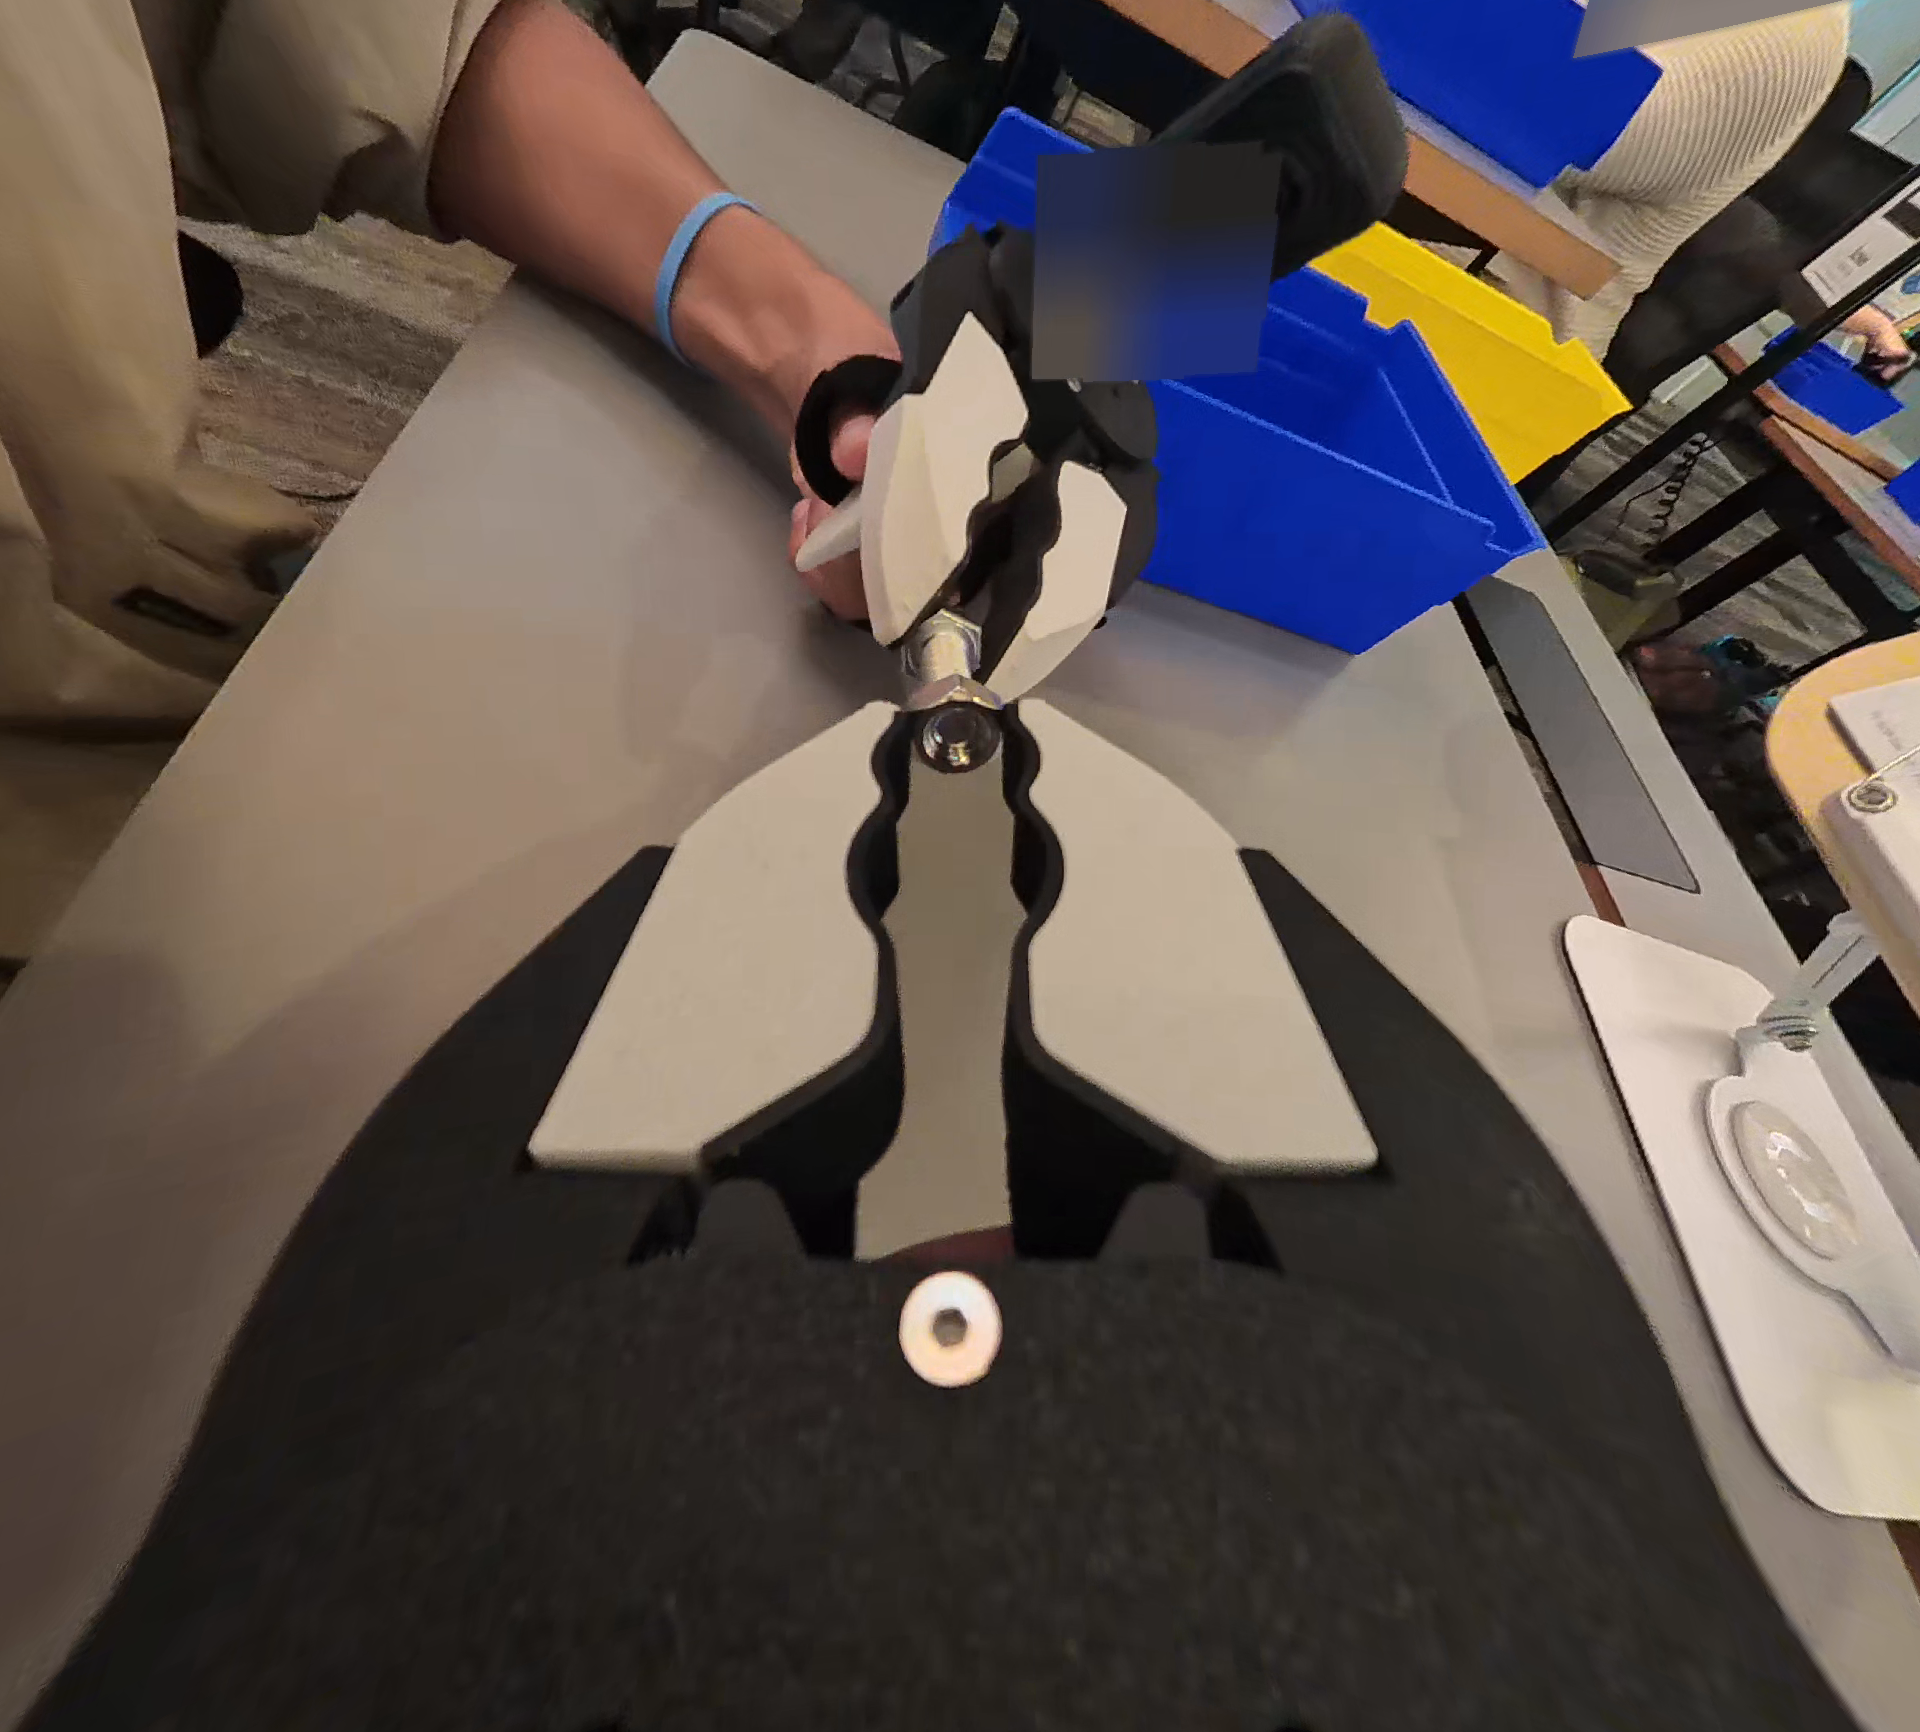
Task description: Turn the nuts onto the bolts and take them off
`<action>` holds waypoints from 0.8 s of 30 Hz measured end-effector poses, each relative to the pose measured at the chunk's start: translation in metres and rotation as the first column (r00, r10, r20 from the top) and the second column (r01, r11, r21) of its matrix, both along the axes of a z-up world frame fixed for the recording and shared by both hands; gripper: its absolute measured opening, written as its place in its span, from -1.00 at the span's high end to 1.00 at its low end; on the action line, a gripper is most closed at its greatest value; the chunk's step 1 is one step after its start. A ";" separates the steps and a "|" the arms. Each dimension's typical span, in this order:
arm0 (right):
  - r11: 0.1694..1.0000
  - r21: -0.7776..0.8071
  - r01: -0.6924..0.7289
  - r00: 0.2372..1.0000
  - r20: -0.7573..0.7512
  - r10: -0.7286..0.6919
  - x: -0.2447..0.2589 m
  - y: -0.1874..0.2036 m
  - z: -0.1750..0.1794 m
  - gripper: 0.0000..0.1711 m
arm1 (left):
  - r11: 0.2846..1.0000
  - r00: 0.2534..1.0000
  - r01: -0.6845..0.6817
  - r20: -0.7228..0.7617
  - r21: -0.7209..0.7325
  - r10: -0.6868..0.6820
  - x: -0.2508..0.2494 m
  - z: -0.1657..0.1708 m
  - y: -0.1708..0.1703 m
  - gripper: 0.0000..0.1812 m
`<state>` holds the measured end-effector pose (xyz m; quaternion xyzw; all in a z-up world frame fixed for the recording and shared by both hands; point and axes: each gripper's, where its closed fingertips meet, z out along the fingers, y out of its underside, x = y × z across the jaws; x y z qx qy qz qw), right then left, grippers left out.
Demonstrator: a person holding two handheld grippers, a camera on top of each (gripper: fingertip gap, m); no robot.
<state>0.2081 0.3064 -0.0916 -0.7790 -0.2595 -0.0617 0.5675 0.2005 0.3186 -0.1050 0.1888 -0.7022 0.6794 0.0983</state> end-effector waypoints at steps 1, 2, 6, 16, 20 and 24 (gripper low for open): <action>1.000 0.002 0.007 1.000 -0.015 -0.007 0.001 0.001 0.001 0.80 | 1.000 1.000 -0.006 0.006 0.000 0.006 0.001 0.001 0.001 0.80; 1.000 0.006 0.017 0.999 -0.038 -0.017 0.001 0.002 0.001 0.80 | 1.000 1.000 -0.013 0.012 0.000 0.013 0.002 0.002 0.002 0.80; 0.998 0.006 0.056 0.950 -0.309 -0.051 0.005 0.004 0.004 0.52 | 0.999 0.998 -0.044 0.054 0.015 0.043 0.004 0.005 0.005 0.80; 0.985 -0.153 0.073 0.084 -0.984 -0.159 0.017 0.008 -0.009 0.59 | 0.956 0.948 -0.215 0.278 0.202 0.155 0.017 -0.008 0.008 0.80; 0.979 -0.196 0.063 0.084 -0.976 -0.201 0.010 0.013 -0.017 0.77 | 0.944 0.940 -0.227 0.307 0.239 0.149 0.017 -0.014 0.006 0.80; 0.977 -0.193 0.088 0.200 -0.958 -0.207 0.009 0.013 -0.017 0.78 | 0.948 0.945 -0.220 0.292 0.232 0.148 0.016 -0.013 0.005 0.80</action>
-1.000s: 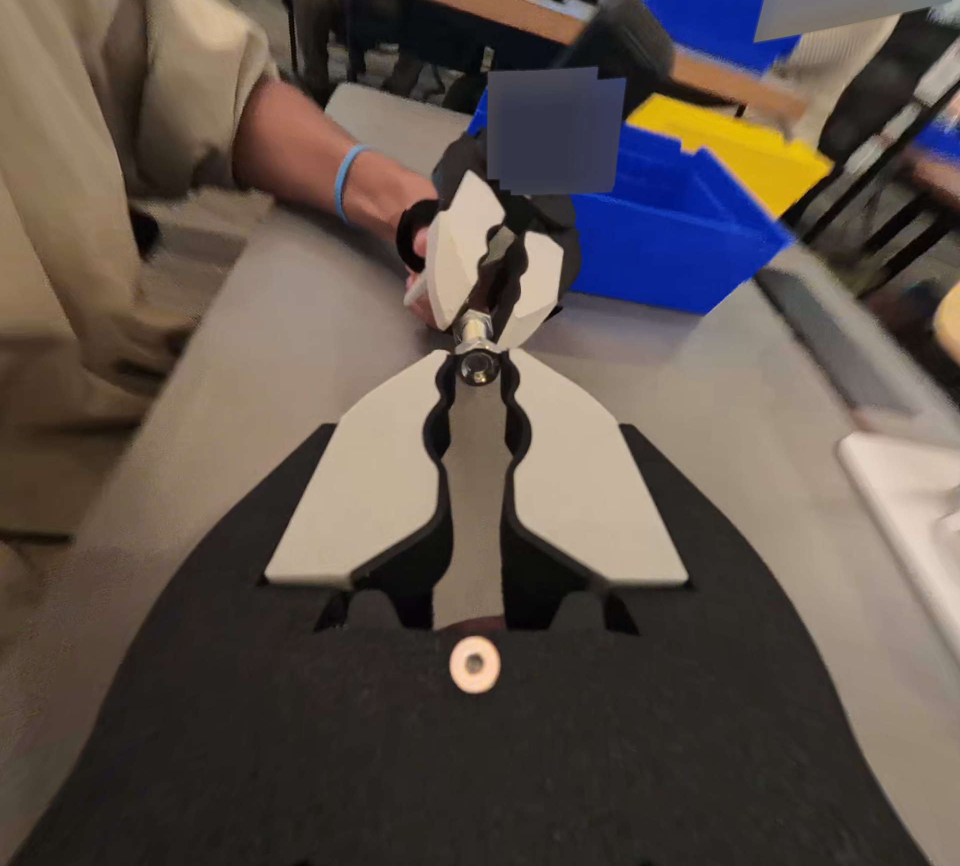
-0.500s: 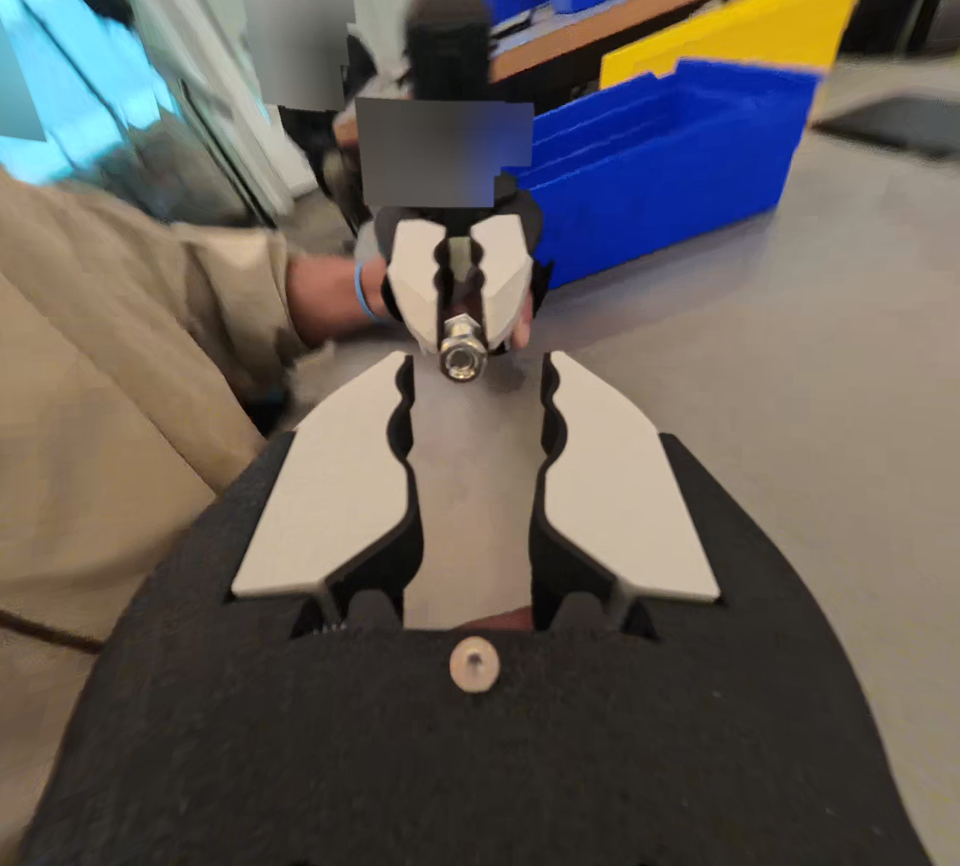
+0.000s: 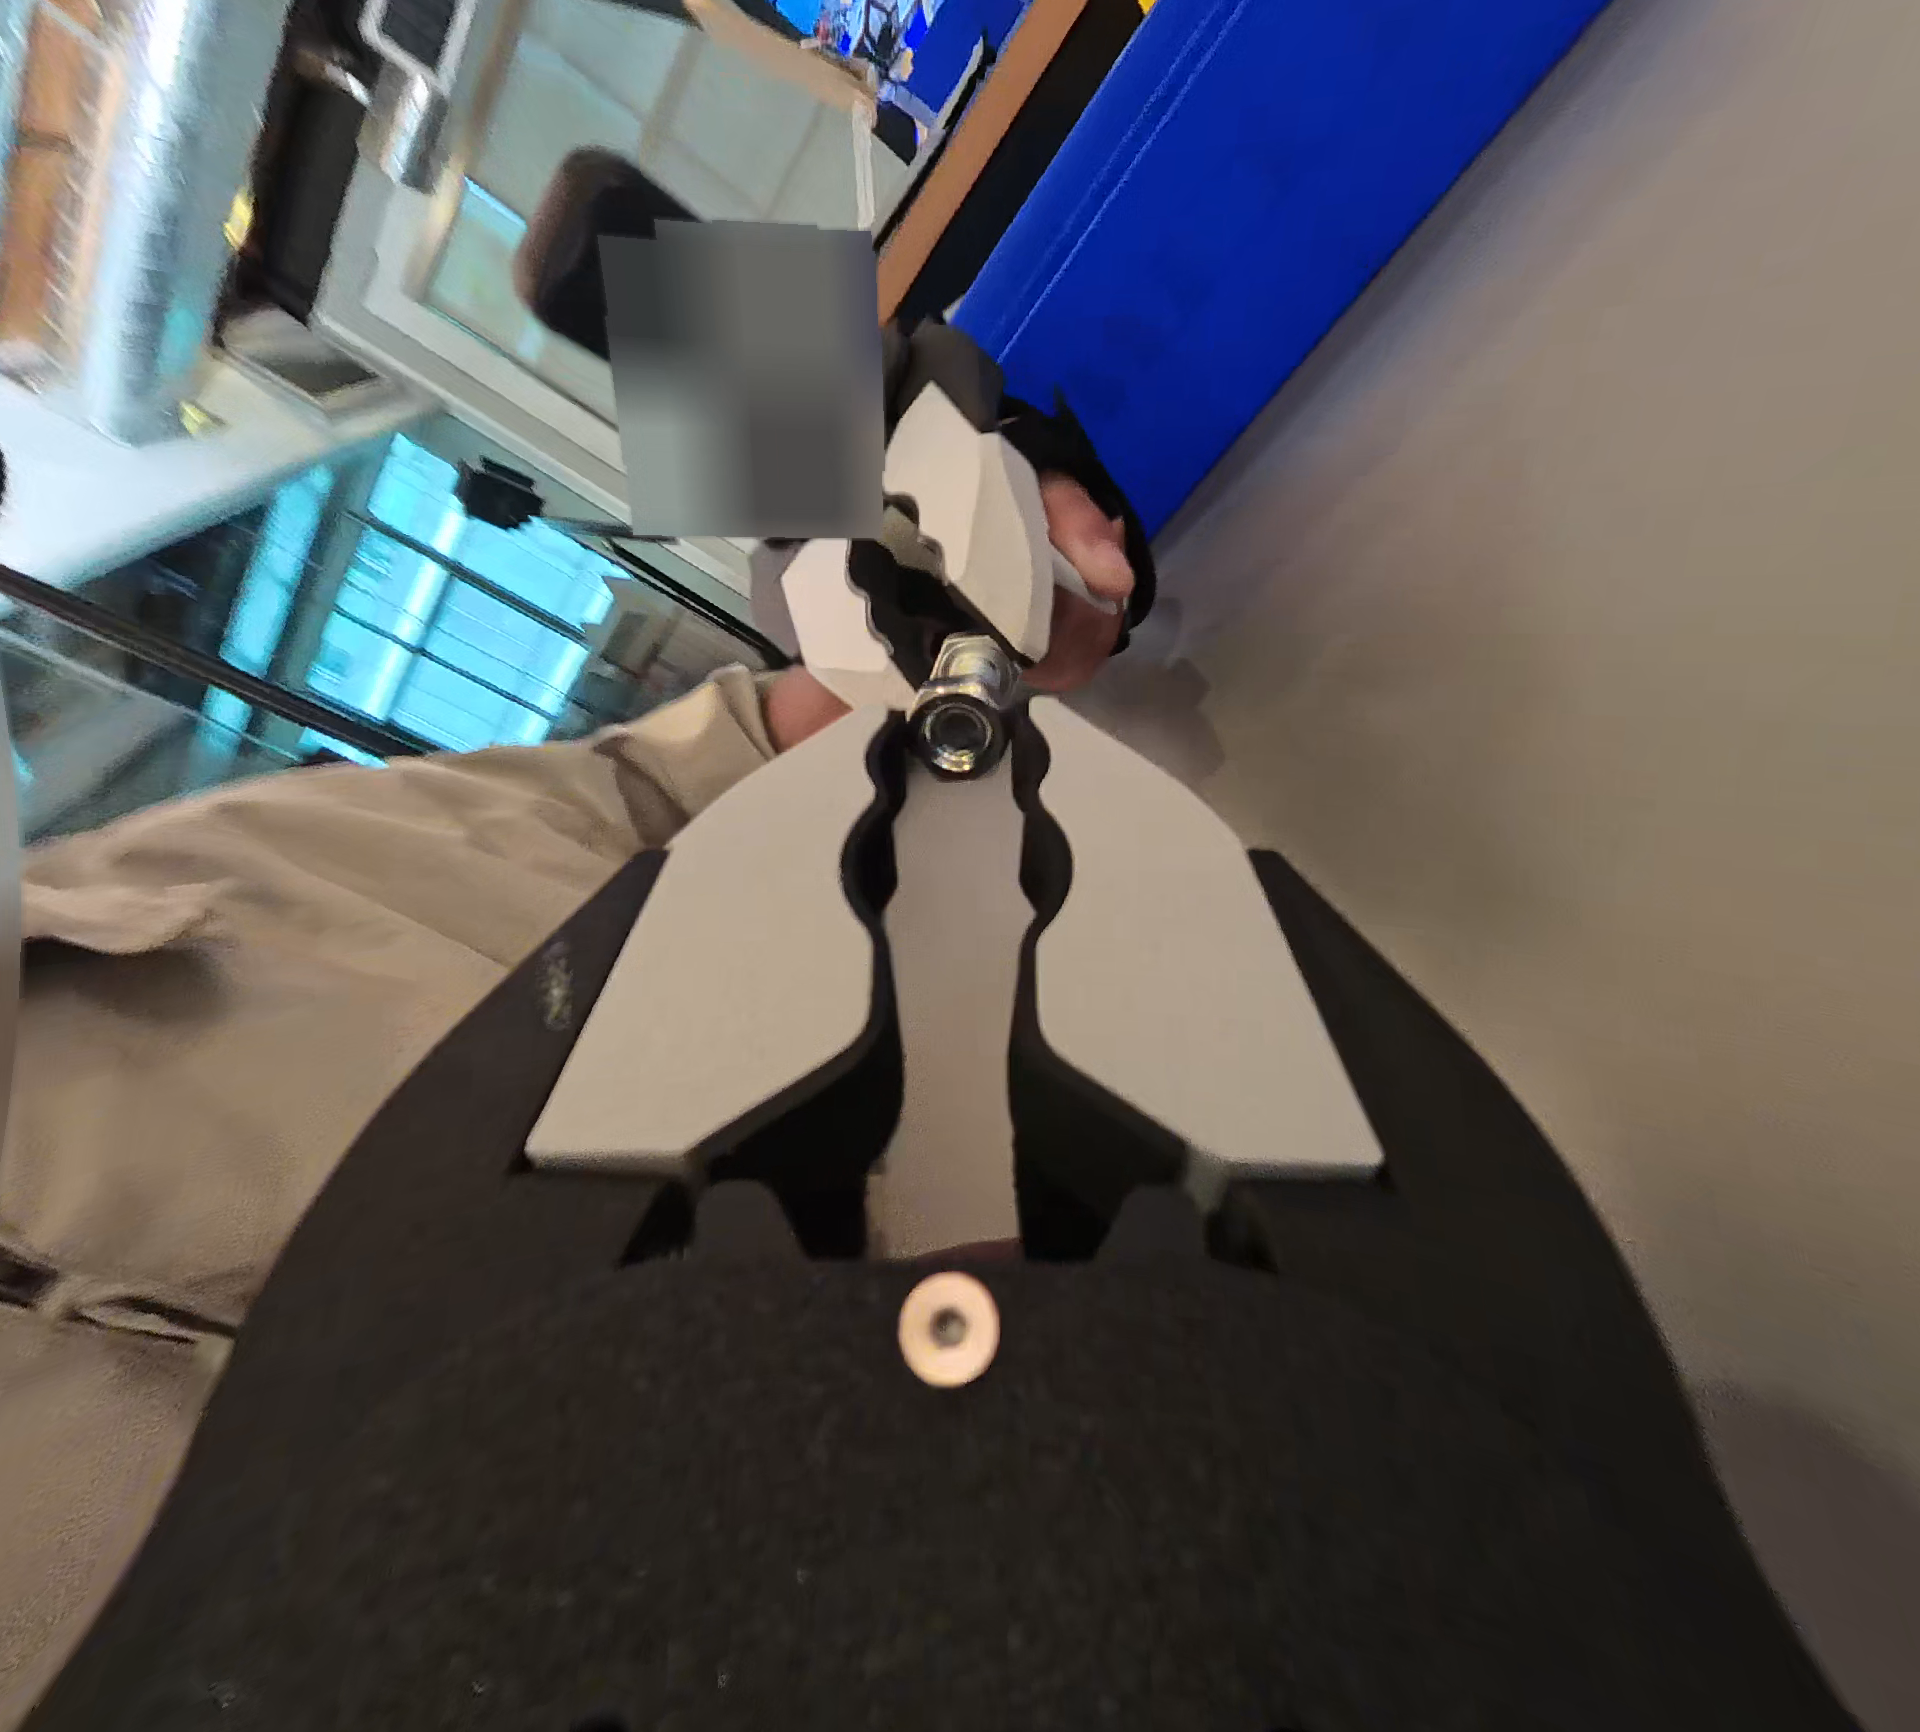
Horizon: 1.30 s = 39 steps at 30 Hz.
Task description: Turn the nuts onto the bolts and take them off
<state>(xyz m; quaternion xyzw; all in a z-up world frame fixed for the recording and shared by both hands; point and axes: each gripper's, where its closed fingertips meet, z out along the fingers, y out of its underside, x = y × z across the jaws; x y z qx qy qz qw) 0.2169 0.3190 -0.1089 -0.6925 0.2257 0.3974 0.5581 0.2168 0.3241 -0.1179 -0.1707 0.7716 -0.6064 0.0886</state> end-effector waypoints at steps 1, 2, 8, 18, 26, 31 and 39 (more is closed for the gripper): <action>1.000 0.000 -0.006 0.998 0.068 0.006 -0.001 0.000 0.000 0.77 | 1.000 1.000 0.011 -0.017 -0.011 -0.011 -0.001 0.000 0.000 0.80; 1.000 0.000 -0.010 0.988 0.157 0.010 -0.002 -0.001 0.001 0.77 | 1.000 0.999 0.017 -0.029 -0.025 -0.018 -0.001 0.001 -0.001 0.80; 0.993 -0.026 -0.118 0.722 0.684 0.104 -0.014 -0.006 0.007 0.77 | 0.983 0.983 0.110 -0.133 -0.148 -0.130 -0.014 0.007 -0.008 0.81; 0.939 -0.115 -0.324 0.167 0.970 0.177 -0.028 -0.011 0.012 0.77 | 0.910 0.897 0.241 -0.280 -0.337 -0.342 -0.032 0.016 -0.011 0.81; 0.953 -0.034 -0.300 0.276 0.954 0.120 -0.024 -0.004 0.017 0.76 | 0.907 0.904 0.225 -0.271 -0.357 -0.331 -0.028 0.023 -0.004 0.81; 0.978 0.062 -0.202 0.520 0.852 0.054 -0.015 -0.002 0.020 0.50 | 0.916 0.921 0.209 -0.247 -0.344 -0.302 -0.025 0.024 -0.003 0.81; 0.995 0.064 0.079 0.994 0.067 -0.083 0.010 -0.006 0.009 0.52 | 0.995 0.999 0.023 -0.047 -0.100 -0.028 0.001 0.011 0.006 0.81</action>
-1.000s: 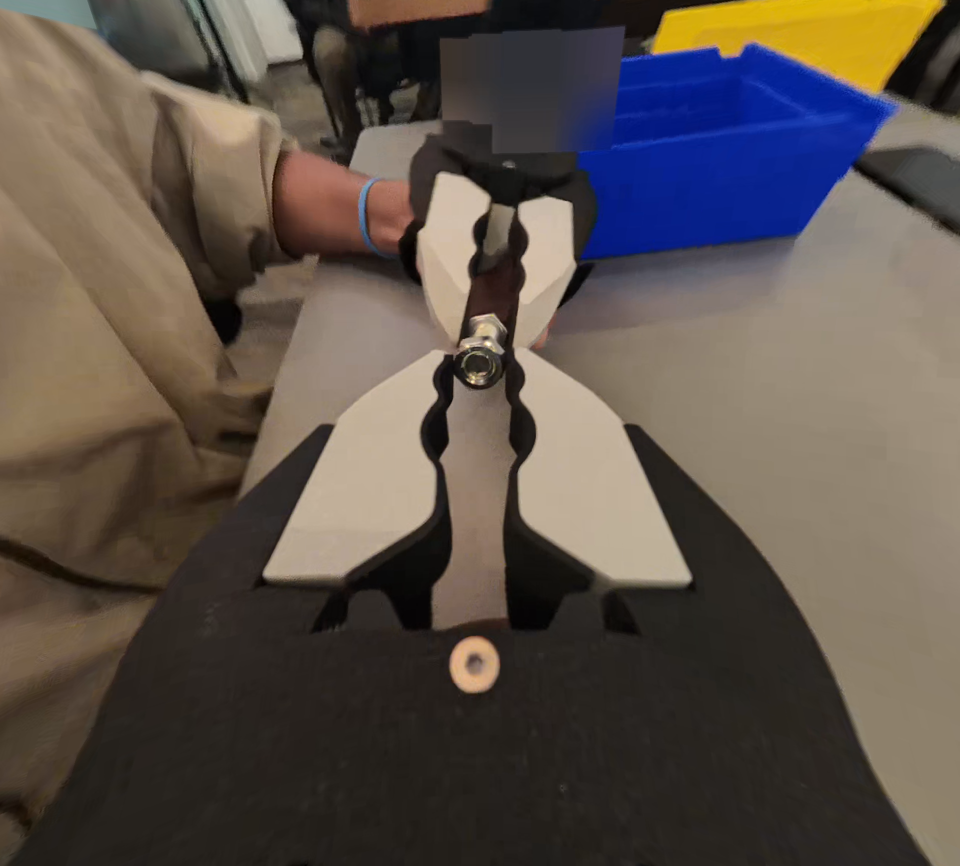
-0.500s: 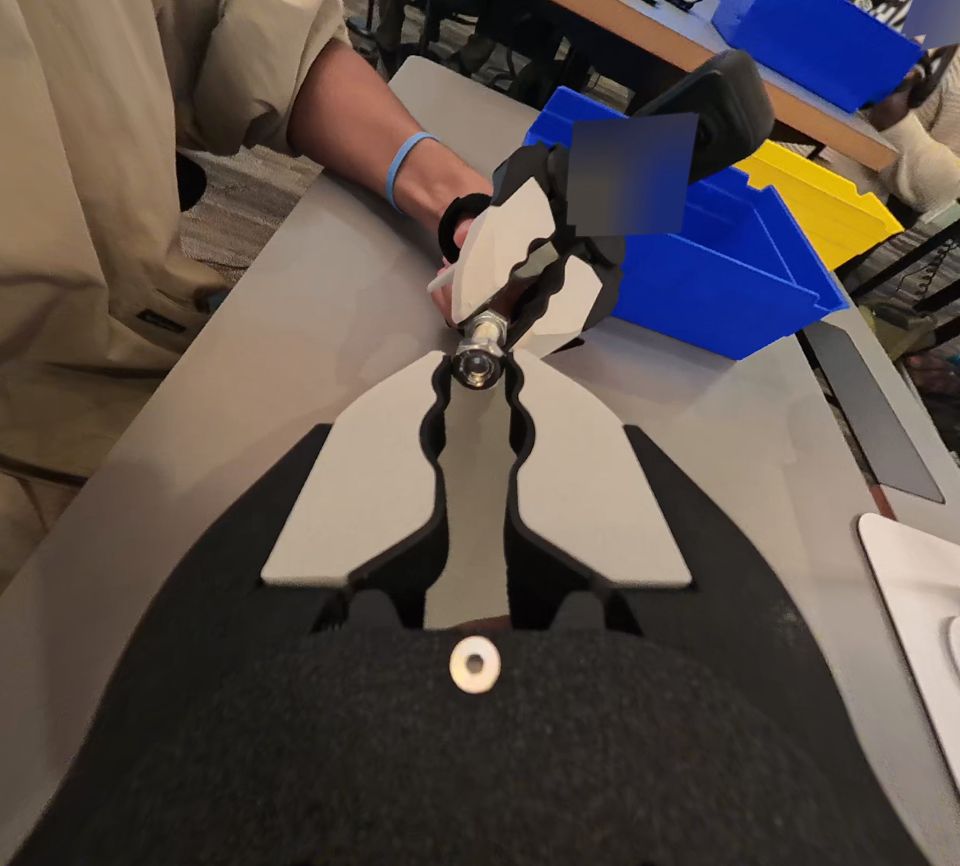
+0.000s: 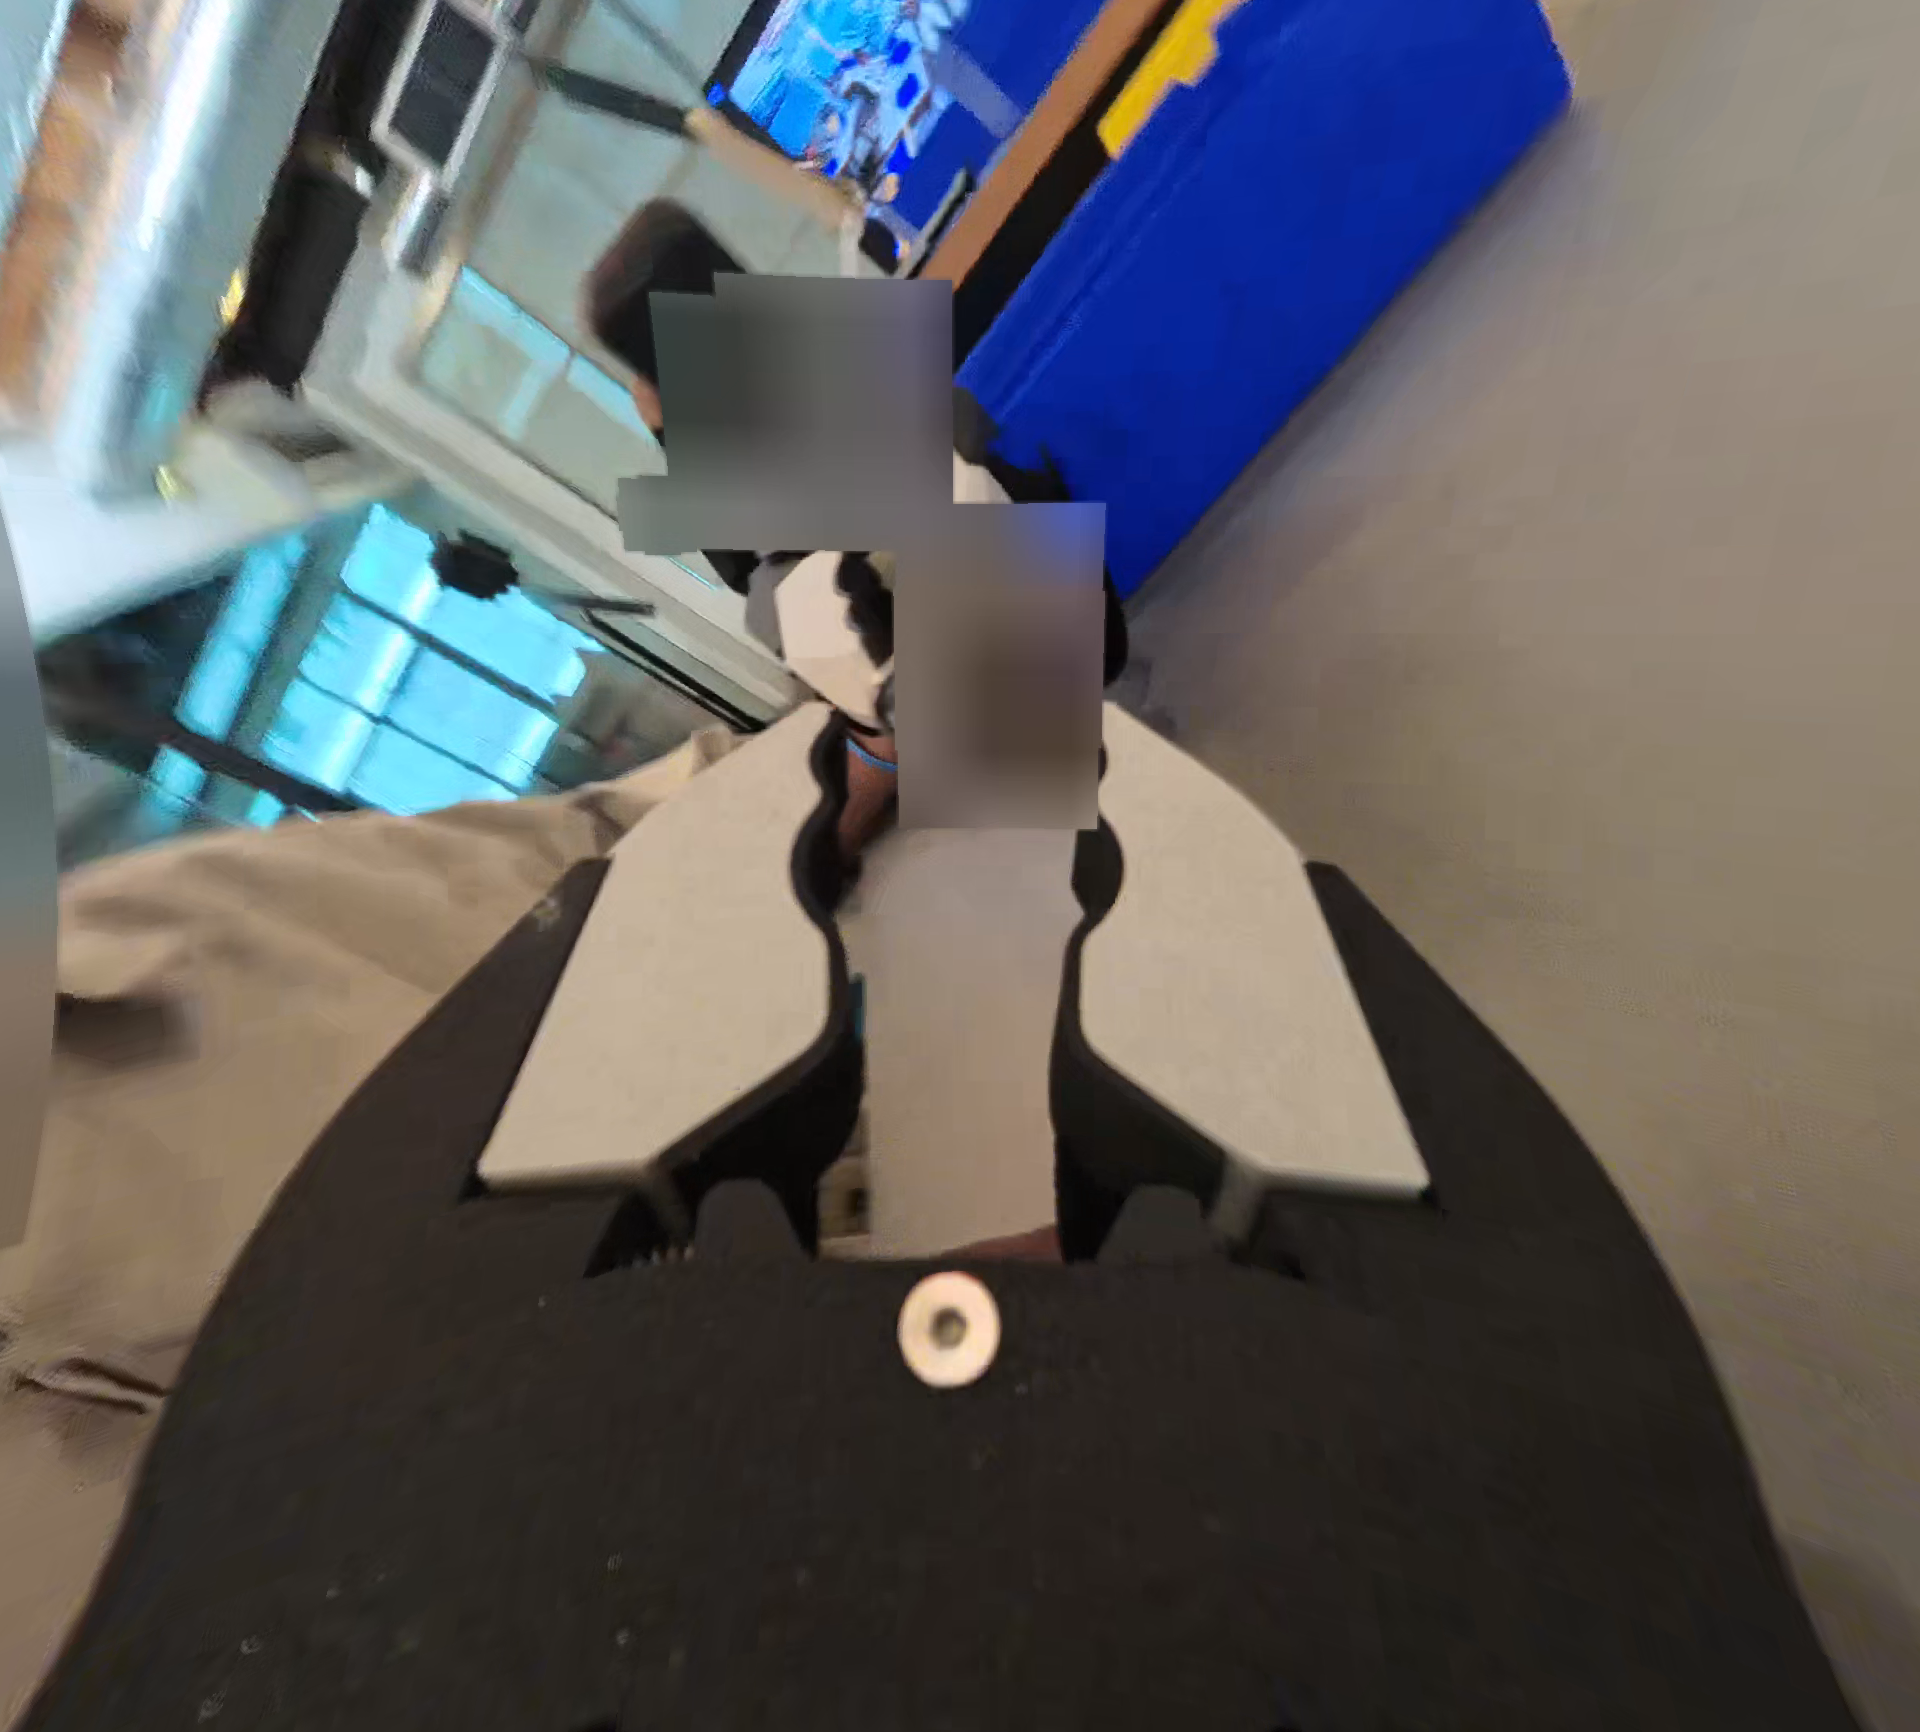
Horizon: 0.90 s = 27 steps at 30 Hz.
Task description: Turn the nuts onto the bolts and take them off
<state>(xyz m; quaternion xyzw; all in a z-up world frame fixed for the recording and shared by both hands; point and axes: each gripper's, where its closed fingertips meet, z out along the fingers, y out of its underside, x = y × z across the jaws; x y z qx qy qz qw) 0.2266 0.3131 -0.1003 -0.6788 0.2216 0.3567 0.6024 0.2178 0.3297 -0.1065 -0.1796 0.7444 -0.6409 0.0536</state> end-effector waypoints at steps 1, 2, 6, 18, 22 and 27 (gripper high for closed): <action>1.000 -0.004 0.000 0.996 -0.090 0.000 0.000 0.001 -0.003 0.52 | 1.000 1.000 -0.016 0.014 0.006 0.016 0.002 0.000 0.000 0.81; 1.000 0.026 -0.009 0.987 -0.161 0.013 -0.002 0.001 -0.001 0.55 | 1.000 1.000 -0.023 0.020 0.018 0.023 0.003 -0.002 0.000 0.81; 0.999 -0.036 -0.019 0.992 -0.123 0.014 -0.012 0.008 -0.010 0.65 | 0.998 1.000 -0.023 0.020 0.066 0.022 0.003 -0.012 -0.002 0.81; 0.983 -0.159 -0.088 0.711 0.681 0.174 -0.023 0.005 -0.008 0.79 | 0.987 0.978 0.141 -0.142 -0.075 -0.151 -0.016 -0.004 -0.009 0.81; 0.964 -0.203 -0.174 0.467 0.844 0.262 -0.029 -0.001 -0.006 0.79 | 0.964 0.950 0.211 -0.198 -0.160 -0.240 -0.026 0.001 -0.014 0.81; 0.935 -0.270 -0.228 0.088 0.951 0.296 -0.033 -0.003 -0.006 0.79 | 0.939 0.912 0.269 -0.258 -0.214 -0.320 -0.034 0.000 -0.016 0.81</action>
